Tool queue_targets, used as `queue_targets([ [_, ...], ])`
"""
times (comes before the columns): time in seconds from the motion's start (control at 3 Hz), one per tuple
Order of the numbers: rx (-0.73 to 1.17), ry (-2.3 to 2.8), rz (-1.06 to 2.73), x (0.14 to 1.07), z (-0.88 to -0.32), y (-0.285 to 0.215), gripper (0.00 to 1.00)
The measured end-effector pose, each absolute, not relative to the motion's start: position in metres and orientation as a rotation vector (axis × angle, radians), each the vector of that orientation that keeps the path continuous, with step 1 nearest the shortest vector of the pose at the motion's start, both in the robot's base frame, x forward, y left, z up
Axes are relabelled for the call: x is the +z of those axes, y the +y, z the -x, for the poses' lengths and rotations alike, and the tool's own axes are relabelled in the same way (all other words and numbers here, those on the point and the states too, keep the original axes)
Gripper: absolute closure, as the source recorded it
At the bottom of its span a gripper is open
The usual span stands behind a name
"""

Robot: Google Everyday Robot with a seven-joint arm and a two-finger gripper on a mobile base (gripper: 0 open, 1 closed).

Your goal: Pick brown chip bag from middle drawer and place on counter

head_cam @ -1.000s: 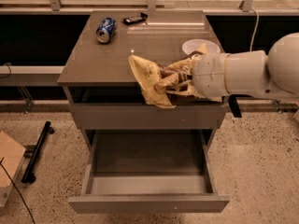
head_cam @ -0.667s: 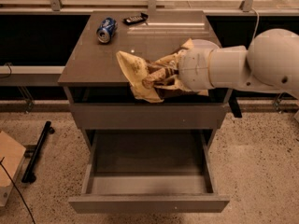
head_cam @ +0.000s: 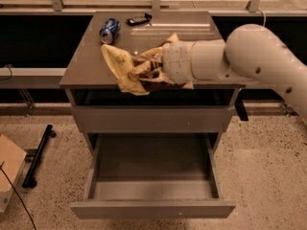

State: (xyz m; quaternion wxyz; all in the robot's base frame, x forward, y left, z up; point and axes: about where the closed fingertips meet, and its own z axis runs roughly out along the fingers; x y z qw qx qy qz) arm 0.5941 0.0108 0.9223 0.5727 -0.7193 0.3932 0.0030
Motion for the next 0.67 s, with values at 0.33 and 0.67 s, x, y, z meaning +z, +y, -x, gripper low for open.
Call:
queue_targets([
  [0.33,0.016,0.908,1.670,0.919,-0.617,0.028,1.00],
  [0.67,0.017,0.919,1.658,0.916,-0.642,0.039,1.00],
])
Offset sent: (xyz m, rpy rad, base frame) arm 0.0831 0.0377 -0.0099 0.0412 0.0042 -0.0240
